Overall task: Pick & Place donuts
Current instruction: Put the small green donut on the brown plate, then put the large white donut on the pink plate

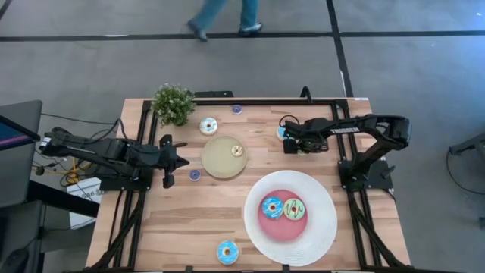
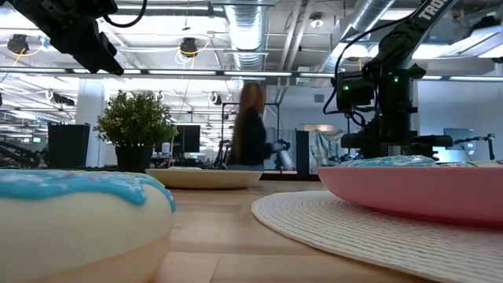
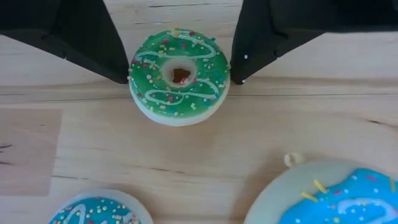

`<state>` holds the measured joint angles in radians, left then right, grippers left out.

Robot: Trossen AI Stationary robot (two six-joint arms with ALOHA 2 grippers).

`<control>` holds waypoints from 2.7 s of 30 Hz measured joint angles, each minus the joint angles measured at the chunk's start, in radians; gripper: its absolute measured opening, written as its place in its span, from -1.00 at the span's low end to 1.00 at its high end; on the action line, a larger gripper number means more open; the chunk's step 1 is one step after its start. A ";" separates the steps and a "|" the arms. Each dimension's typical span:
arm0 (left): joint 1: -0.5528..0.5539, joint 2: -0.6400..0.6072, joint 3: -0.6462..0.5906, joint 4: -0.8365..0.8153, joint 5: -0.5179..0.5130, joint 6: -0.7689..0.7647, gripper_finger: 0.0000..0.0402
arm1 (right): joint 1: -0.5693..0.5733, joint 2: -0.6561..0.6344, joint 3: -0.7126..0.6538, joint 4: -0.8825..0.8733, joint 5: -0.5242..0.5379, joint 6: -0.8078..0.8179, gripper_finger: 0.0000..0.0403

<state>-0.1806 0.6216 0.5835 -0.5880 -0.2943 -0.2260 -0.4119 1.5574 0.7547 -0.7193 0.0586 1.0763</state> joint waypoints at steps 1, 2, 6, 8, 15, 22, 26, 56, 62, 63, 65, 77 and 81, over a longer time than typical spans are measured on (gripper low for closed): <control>0.000 0.000 0.000 0.000 0.000 0.000 -1.00 | 0.000 0.000 0.000 0.002 0.000 0.000 0.26; 0.000 0.000 0.000 0.001 0.000 0.000 -1.00 | 0.000 0.000 0.000 0.002 -0.001 0.000 0.22; 0.000 0.000 0.000 0.003 0.000 0.000 -1.00 | 0.001 0.000 0.000 0.002 -0.007 -0.001 0.08; 0.000 0.000 0.000 0.003 0.000 -0.001 -1.00 | 0.001 0.000 0.000 0.002 -0.008 -0.001 0.03; 0.000 0.000 0.000 0.003 0.000 -0.004 -1.00 | 0.006 0.000 0.000 0.000 -0.010 -0.002 -0.11; 0.000 0.000 0.000 0.003 0.000 -0.003 -1.00 | 0.073 -0.026 0.062 0.032 -0.035 -0.010 -0.15; 0.000 0.000 0.000 0.003 -0.002 -0.003 -1.00 | 0.149 -0.061 0.122 0.236 -0.037 -0.074 -0.15; 0.000 0.000 0.001 0.003 -0.008 -0.001 -1.00 | 0.212 0.892 1.449 -0.255 -0.034 -0.561 -0.14; 0.000 0.000 0.001 -0.002 -0.008 -0.005 -1.00 | 0.202 0.929 1.471 -0.287 -0.030 -0.562 -0.14; 0.000 0.000 0.001 -0.002 -0.008 -0.005 -1.00 | 0.199 0.932 1.471 -0.286 -0.031 -0.561 -0.13; 0.000 0.000 0.001 -0.006 -0.008 -0.004 -1.00 | 0.199 0.935 1.470 -0.288 -0.031 -0.562 -0.10; 0.000 0.000 0.001 -0.005 -0.031 -0.004 -1.00 | 0.199 0.929 1.470 -0.287 -0.031 -0.599 0.26; 0.000 0.000 0.001 0.010 -0.034 -0.004 -1.00 | 0.194 0.912 1.477 -0.314 -0.034 -0.615 0.28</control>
<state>-0.1808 0.6220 0.5842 -0.5777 -0.3280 -0.2298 -0.2184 2.4690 2.2316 -1.0331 0.0246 0.4614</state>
